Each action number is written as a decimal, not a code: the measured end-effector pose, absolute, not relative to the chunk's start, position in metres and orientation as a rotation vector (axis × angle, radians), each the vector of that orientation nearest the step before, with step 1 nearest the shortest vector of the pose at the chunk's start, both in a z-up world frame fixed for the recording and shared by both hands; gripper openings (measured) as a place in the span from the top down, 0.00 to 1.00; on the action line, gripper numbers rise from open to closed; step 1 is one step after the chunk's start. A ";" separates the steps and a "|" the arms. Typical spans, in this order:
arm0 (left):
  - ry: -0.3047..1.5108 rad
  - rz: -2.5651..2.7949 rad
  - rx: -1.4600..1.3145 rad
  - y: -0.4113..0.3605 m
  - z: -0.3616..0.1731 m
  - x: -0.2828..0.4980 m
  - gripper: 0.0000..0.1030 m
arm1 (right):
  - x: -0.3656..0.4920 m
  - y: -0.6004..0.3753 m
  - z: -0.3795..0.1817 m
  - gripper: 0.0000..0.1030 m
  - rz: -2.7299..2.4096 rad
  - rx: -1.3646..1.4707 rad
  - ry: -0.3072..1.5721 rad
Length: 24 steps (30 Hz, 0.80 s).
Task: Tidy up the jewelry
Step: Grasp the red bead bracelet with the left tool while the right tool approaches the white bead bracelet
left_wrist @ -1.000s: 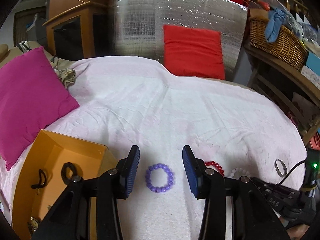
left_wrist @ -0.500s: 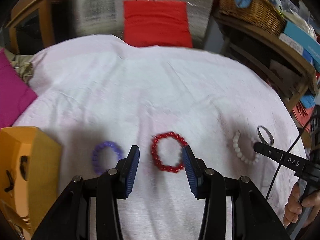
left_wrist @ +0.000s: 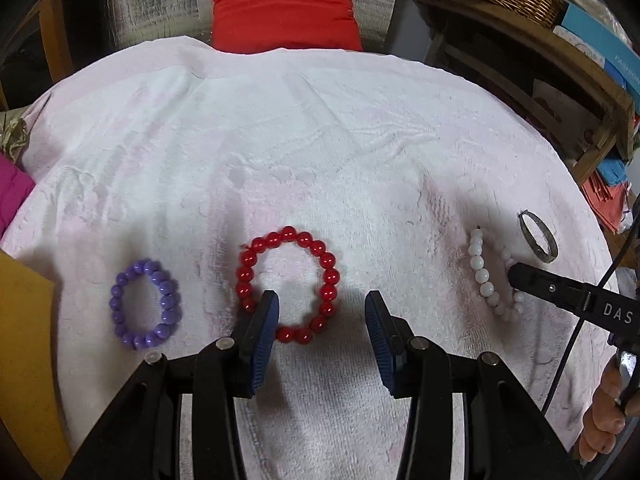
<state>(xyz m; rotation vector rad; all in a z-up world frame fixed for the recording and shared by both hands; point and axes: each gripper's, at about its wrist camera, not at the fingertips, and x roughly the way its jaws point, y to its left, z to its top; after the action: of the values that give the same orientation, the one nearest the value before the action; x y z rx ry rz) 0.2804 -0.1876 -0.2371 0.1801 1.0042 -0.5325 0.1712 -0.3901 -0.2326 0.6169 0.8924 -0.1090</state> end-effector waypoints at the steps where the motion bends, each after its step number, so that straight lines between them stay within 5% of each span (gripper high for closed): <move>1: 1.007 -0.537 0.178 -0.189 -0.238 0.280 0.56 | 0.172 -0.390 -0.233 0.89 -0.111 0.618 0.894; 5: 0.987 -0.543 0.198 -0.194 -0.239 0.281 0.59 | 0.174 -0.389 -0.234 0.89 -0.112 0.620 0.898; 9: 0.974 -0.549 0.208 -0.198 -0.240 0.281 0.80 | 0.174 -0.390 -0.234 0.89 -0.113 0.627 0.899; 13: 0.967 -0.558 0.229 -0.203 -0.241 0.280 0.90 | 0.174 -0.389 -0.235 0.88 -0.120 0.630 0.897; 24: 0.973 -0.642 0.102 -0.187 -0.223 0.277 0.91 | 0.178 -0.376 -0.229 0.89 -0.127 0.530 0.853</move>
<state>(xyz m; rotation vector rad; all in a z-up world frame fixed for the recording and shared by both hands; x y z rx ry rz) 0.2770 -0.1869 -0.2231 0.1021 0.9727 -0.6424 0.1778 -0.3761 -0.2285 0.5297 0.8529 -0.1271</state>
